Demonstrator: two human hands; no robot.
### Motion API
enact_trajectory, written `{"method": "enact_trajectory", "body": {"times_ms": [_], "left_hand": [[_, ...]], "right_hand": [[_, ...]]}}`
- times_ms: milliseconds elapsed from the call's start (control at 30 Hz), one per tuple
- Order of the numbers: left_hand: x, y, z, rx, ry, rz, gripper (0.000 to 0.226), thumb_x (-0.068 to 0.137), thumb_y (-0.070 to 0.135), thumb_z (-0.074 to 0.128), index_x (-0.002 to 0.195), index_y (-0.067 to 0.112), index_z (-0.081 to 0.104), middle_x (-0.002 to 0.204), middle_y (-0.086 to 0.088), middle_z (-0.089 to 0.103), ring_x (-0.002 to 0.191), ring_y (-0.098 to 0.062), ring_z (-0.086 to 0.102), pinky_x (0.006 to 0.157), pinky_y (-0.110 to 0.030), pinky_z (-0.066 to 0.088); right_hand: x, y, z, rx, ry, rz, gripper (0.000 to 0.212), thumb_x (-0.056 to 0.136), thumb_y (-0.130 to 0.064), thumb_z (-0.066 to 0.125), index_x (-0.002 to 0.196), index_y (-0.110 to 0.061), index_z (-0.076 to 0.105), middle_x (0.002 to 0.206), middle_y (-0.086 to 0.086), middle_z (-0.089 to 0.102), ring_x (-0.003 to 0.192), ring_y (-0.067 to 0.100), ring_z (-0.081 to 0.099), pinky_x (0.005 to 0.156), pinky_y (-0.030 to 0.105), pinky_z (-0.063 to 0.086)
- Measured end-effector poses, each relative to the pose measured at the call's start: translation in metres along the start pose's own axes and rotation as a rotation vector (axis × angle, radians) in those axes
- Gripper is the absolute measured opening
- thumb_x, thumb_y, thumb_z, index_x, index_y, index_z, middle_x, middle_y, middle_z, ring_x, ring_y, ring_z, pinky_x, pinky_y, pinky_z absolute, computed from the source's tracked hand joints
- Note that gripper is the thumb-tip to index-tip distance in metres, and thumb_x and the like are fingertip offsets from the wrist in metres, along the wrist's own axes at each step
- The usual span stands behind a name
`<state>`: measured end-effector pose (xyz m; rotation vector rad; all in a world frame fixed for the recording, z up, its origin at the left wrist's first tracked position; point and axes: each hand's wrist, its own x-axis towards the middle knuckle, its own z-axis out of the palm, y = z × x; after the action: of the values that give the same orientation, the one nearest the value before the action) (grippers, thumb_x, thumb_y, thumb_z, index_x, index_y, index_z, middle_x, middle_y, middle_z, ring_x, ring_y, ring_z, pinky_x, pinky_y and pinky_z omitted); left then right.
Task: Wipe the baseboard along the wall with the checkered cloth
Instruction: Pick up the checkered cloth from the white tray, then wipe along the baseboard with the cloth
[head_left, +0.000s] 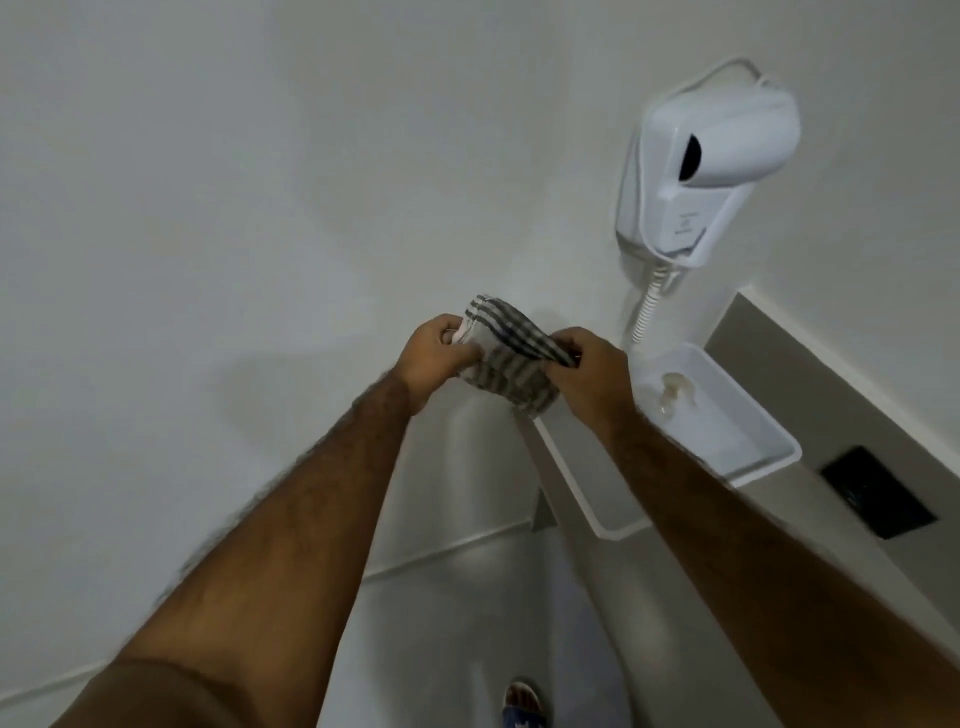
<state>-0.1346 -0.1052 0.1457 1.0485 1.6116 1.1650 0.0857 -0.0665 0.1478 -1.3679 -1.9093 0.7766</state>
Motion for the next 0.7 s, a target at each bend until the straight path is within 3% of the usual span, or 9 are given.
{"method": "enact_trajectory", "body": {"times_ms": [133, 200, 267, 333, 467, 633, 700], "left_hand": [[-0.051, 0.018, -0.058, -0.041, 0.058, 0.030, 0.033, 0.081, 0.005, 0.081, 0.111, -0.003, 0.070, 0.100, -0.019, 0.070, 0.094, -0.032, 0.064, 0.089, -0.050, 0.052], [-0.081, 0.026, -0.087, -0.068, 0.102, 0.043, 0.037, 0.081, 0.007, 0.081, 0.115, -0.003, 0.070, 0.102, -0.017, 0.072, 0.096, -0.031, 0.066, 0.094, -0.053, 0.053], [-0.108, 0.031, -0.115, -0.089, 0.135, 0.056, 0.034, 0.086, 0.005, 0.079, 0.118, -0.001, 0.069, 0.104, -0.013, 0.076, 0.095, -0.027, 0.071, 0.098, -0.051, 0.056], [-0.137, 0.030, -0.145, -0.101, 0.170, 0.069, 0.027, 0.088, 0.007, 0.077, 0.114, 0.006, 0.070, 0.100, -0.006, 0.078, 0.091, -0.020, 0.074, 0.096, -0.046, 0.058], [-0.191, 0.022, -0.198, -0.142, 0.259, 0.099, 0.018, 0.092, 0.008, 0.074, 0.107, 0.015, 0.069, 0.093, 0.003, 0.078, 0.086, -0.013, 0.074, 0.084, -0.034, 0.060], [-0.240, 0.006, -0.244, -0.201, 0.372, 0.121, 0.033, 0.093, 0.006, 0.072, 0.125, 0.005, 0.066, 0.110, -0.005, 0.077, 0.091, -0.015, 0.074, 0.071, -0.020, 0.061], [-0.250, -0.007, -0.254, -0.244, 0.403, 0.116, 0.034, 0.092, 0.004, 0.071, 0.125, 0.004, 0.065, 0.113, -0.008, 0.077, 0.093, -0.017, 0.074, 0.071, -0.019, 0.061]], "right_hand": [[-0.015, -0.062, 0.003, 0.034, -0.001, -0.126, 0.025, 0.087, -0.005, 0.085, 0.111, -0.007, 0.077, 0.091, -0.002, 0.075, 0.082, 0.014, 0.071, 0.082, 0.030, 0.063], [-0.021, -0.093, 0.007, 0.051, -0.051, -0.152, 0.028, 0.086, -0.010, 0.088, 0.113, -0.009, 0.078, 0.093, -0.003, 0.075, 0.078, 0.009, 0.070, 0.083, 0.024, 0.063], [-0.026, -0.123, 0.013, 0.058, -0.089, -0.194, 0.030, 0.085, -0.015, 0.091, 0.112, -0.011, 0.079, 0.091, -0.005, 0.074, 0.071, -0.003, 0.065, 0.069, 0.000, 0.053], [-0.034, -0.156, 0.023, 0.063, -0.111, -0.243, 0.031, 0.083, -0.018, 0.092, 0.111, -0.012, 0.081, 0.087, -0.007, 0.071, 0.069, -0.010, 0.060, 0.058, -0.009, 0.043], [-0.057, -0.216, 0.054, 0.060, -0.160, -0.355, 0.030, 0.082, -0.020, 0.093, 0.108, -0.012, 0.081, 0.081, -0.011, 0.068, 0.067, -0.008, 0.057, 0.057, -0.004, 0.041], [-0.091, -0.260, 0.095, 0.065, -0.207, -0.441, 0.023, 0.085, -0.019, 0.090, 0.107, -0.015, 0.081, 0.078, -0.016, 0.066, 0.067, -0.011, 0.056, 0.061, 0.000, 0.037], [-0.101, -0.264, 0.112, 0.056, -0.228, -0.454, 0.022, 0.087, -0.016, 0.088, 0.108, -0.015, 0.080, 0.085, -0.010, 0.071, 0.069, -0.008, 0.058, 0.063, 0.000, 0.038]]}}
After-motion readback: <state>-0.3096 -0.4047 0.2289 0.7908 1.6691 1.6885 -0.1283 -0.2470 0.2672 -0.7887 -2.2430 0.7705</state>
